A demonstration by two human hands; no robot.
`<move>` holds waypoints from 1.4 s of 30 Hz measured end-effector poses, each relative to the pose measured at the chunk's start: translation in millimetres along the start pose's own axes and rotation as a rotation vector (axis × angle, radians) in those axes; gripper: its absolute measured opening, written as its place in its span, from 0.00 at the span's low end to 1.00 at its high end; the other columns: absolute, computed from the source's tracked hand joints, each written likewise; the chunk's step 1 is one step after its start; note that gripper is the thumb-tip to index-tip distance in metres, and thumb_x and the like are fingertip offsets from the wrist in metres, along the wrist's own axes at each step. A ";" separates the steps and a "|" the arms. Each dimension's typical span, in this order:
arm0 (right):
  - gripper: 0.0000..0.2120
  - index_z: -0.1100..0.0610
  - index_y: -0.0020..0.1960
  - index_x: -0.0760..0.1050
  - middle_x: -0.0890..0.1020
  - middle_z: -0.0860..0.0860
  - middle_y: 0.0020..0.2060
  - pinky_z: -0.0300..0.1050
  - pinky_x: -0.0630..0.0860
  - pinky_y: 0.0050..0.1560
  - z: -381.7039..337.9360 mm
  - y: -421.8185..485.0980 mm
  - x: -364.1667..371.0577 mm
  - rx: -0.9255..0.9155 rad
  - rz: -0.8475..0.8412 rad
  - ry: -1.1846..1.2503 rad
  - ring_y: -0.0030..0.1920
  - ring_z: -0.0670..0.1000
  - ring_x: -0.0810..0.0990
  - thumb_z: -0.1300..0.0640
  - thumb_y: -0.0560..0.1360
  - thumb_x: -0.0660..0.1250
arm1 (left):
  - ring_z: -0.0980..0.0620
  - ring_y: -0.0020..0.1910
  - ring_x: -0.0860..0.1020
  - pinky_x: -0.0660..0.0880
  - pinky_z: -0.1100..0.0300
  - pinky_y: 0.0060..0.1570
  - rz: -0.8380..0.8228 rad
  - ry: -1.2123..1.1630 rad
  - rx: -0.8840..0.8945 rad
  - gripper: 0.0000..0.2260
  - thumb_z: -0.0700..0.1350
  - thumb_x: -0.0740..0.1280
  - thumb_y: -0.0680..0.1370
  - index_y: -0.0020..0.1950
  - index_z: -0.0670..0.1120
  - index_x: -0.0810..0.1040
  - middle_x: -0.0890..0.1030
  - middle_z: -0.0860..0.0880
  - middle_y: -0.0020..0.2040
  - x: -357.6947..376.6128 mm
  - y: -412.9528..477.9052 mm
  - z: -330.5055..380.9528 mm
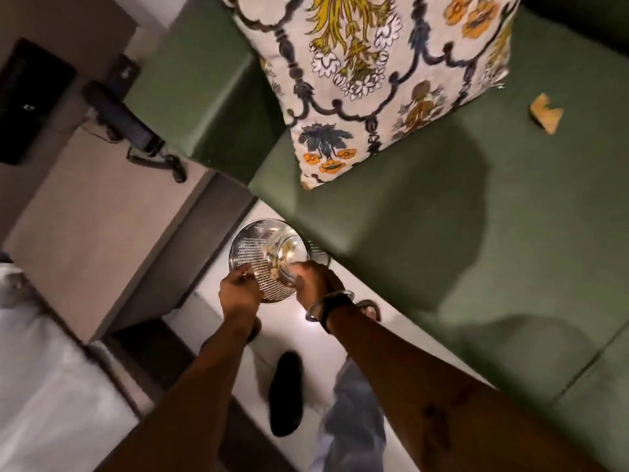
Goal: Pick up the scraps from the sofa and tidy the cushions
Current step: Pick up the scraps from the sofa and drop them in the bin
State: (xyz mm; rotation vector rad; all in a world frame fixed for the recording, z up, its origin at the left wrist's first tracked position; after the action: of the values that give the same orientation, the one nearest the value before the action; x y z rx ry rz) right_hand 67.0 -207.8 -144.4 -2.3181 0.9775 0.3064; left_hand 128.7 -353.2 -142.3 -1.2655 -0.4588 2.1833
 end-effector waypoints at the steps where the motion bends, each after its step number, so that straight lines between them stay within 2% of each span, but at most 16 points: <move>1: 0.13 0.58 0.58 0.78 0.83 0.60 0.54 0.48 0.76 0.54 2.3 -7.9 -6.0 0.003 0.030 -0.010 0.56 0.59 0.80 0.61 0.75 0.62 | 0.33 0.55 0.81 0.78 0.39 0.57 0.035 0.061 0.036 0.12 0.36 0.64 0.76 0.58 0.41 0.81 0.83 0.35 0.57 0.4 -5.4 4.9; 4: 0.10 0.61 0.51 0.81 0.85 0.62 0.47 0.49 0.76 0.52 8.8 -48.2 -42.2 -0.044 0.128 -0.018 0.48 0.61 0.83 0.64 0.73 0.63 | 0.34 0.52 0.81 0.78 0.45 0.55 0.069 0.181 0.251 0.09 0.39 0.65 0.77 0.54 0.41 0.82 0.84 0.35 0.52 14.6 -44.7 29.0; 7: 0.09 0.61 0.48 0.82 0.86 0.60 0.43 0.46 0.76 0.48 42.7 -95.8 -115.5 -0.012 0.403 -0.022 0.43 0.58 0.83 0.62 0.72 0.64 | 0.36 0.48 0.81 0.79 0.41 0.52 -0.081 0.190 0.559 0.08 0.42 0.64 0.78 0.53 0.42 0.81 0.84 0.37 0.50 57.7 -108.7 61.8; 10: 0.12 0.61 0.53 0.79 0.83 0.62 0.47 0.49 0.80 0.45 103.9 -157.6 -214.4 0.168 0.709 -0.120 0.44 0.61 0.82 0.59 0.74 0.61 | 0.43 0.52 0.82 0.78 0.48 0.57 -0.364 0.171 0.798 0.10 0.48 0.67 0.77 0.55 0.46 0.82 0.83 0.43 0.52 122.2 -192.1 105.3; 12: 0.14 0.61 0.61 0.75 0.78 0.63 0.54 0.51 0.79 0.50 152.6 -199.1 -272.1 0.374 0.848 -0.167 0.47 0.63 0.80 0.61 0.75 0.65 | 0.47 0.54 0.82 0.77 0.55 0.57 -0.508 0.225 0.913 0.11 0.49 0.69 0.76 0.57 0.49 0.82 0.83 0.46 0.55 165.8 -239.2 134.4; 14: 0.21 0.59 0.67 0.70 0.73 0.64 0.57 0.53 0.77 0.54 204.4 -241.0 -322.8 0.591 0.918 -0.230 0.51 0.64 0.77 0.57 0.75 0.67 | 0.44 0.56 0.82 0.78 0.55 0.55 -0.593 0.302 1.085 0.12 0.47 0.70 0.76 0.60 0.48 0.81 0.83 0.45 0.56 217.8 -280.7 162.8; 18: 0.22 0.55 0.66 0.67 0.69 0.62 0.58 0.56 0.78 0.53 281.3 -292.8 -381.3 0.914 0.998 -0.128 0.47 0.64 0.76 0.51 0.74 0.66 | 0.41 0.65 0.76 0.72 0.54 0.62 -0.677 0.395 1.243 0.18 0.47 0.68 0.77 0.67 0.45 0.76 0.78 0.39 0.64 323.2 -335.1 214.5; 23: 0.13 0.59 0.55 0.74 0.73 0.61 0.53 0.49 0.73 0.46 329.6 -301.4 -394.9 1.034 0.981 0.072 0.43 0.61 0.76 0.53 0.74 0.68 | 0.42 0.64 0.74 0.72 0.52 0.60 -0.696 0.574 1.370 0.25 0.48 0.71 0.75 0.71 0.46 0.71 0.72 0.40 0.67 421.4 -373.6 251.2; 28: 0.06 0.60 0.47 0.80 0.82 0.60 0.45 0.40 0.68 0.43 324.7 -295.6 -393.7 0.835 0.991 -0.015 0.45 0.60 0.80 0.62 0.76 0.64 | 0.40 0.56 0.75 0.71 0.52 0.54 -0.613 0.680 1.382 0.10 0.42 0.64 0.78 0.58 0.44 0.77 0.73 0.40 0.61 448.8 -377.5 260.8; 32: 0.13 0.60 0.59 0.76 0.82 0.55 0.43 0.34 0.77 0.46 282.4 -265.8 -394.8 0.561 0.987 0.242 0.44 0.45 0.81 0.67 0.75 0.66 | 0.40 0.58 0.76 0.70 0.52 0.55 -0.614 0.620 1.295 0.08 0.42 0.61 0.80 0.54 0.41 0.78 0.75 0.40 0.60 428.6 -366.9 254.3; 34: 0.18 0.64 0.63 0.73 0.80 0.51 0.37 0.21 0.72 0.43 253.0 -229.5 -401.3 0.435 0.994 0.302 0.37 0.37 0.79 0.70 0.73 0.67 | 0.39 0.53 0.79 0.75 0.50 0.51 -0.489 0.445 1.258 0.07 0.41 0.64 0.78 0.51 0.42 0.80 0.78 0.40 0.57 396.2 -355.9 244.8; 35: 0.20 0.66 0.64 0.72 0.79 0.53 0.36 0.21 0.71 0.43 238.1 -207.0 -404.2 0.387 0.976 0.309 0.36 0.38 0.78 0.71 0.72 0.68 | 0.39 0.53 0.80 0.76 0.51 0.50 -0.403 0.361 1.205 0.06 0.41 0.65 0.77 0.50 0.42 0.80 0.79 0.40 0.56 376.3 -346.0 237.4; 37: 0.22 0.68 0.65 0.70 0.77 0.57 0.36 0.36 0.74 0.45 206.2 -156.8 -407.1 0.298 0.885 0.349 0.38 0.49 0.76 0.71 0.72 0.68 | 0.39 0.52 0.80 0.76 0.50 0.53 -0.278 0.182 1.056 0.04 0.39 0.65 0.77 0.49 0.42 0.79 0.79 0.39 0.54 332.7 -318.5 215.0; 39: 0.23 0.67 0.66 0.68 0.74 0.51 0.31 0.47 0.75 0.46 173.7 -100.9 -401.3 0.248 0.771 0.303 0.37 0.51 0.73 0.67 0.73 0.69 | 0.39 0.48 0.79 0.75 0.46 0.53 -0.207 0.032 0.863 0.03 0.37 0.64 0.77 0.48 0.40 0.77 0.79 0.38 0.49 281.1 -279.5 184.6; 41: 0.23 0.68 0.67 0.67 0.76 0.51 0.33 0.49 0.74 0.50 150.8 -47.9 -389.6 0.232 0.712 0.257 0.41 0.52 0.74 0.63 0.74 0.68 | 0.37 0.48 0.79 0.76 0.45 0.52 -0.074 0.096 0.739 0.07 0.38 0.64 0.77 0.49 0.37 0.79 0.78 0.36 0.50 226.6 -237.0 152.0; 42: 0.23 0.67 0.68 0.66 0.79 0.57 0.41 0.49 0.73 0.55 147.0 -26.7 -389.1 0.276 0.679 0.244 0.47 0.54 0.76 0.61 0.76 0.66 | 0.36 0.48 0.79 0.77 0.44 0.52 -0.036 0.124 0.699 0.07 0.38 0.64 0.76 0.49 0.37 0.80 0.78 0.35 0.51 203.6 -219.1 137.9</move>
State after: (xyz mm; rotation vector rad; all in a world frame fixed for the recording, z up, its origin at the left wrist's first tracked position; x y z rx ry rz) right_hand -184.6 119.3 -85.6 -1.7419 1.7965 0.1379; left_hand -4.6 -56.4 -91.3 -0.9701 0.3147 1.9506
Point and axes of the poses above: each hand's wrist, its own y-axis towards the middle knuckle, its own x-axis out of the palm, z = x × y, the point moved 2 cm from there along y, towards the middle knuckle
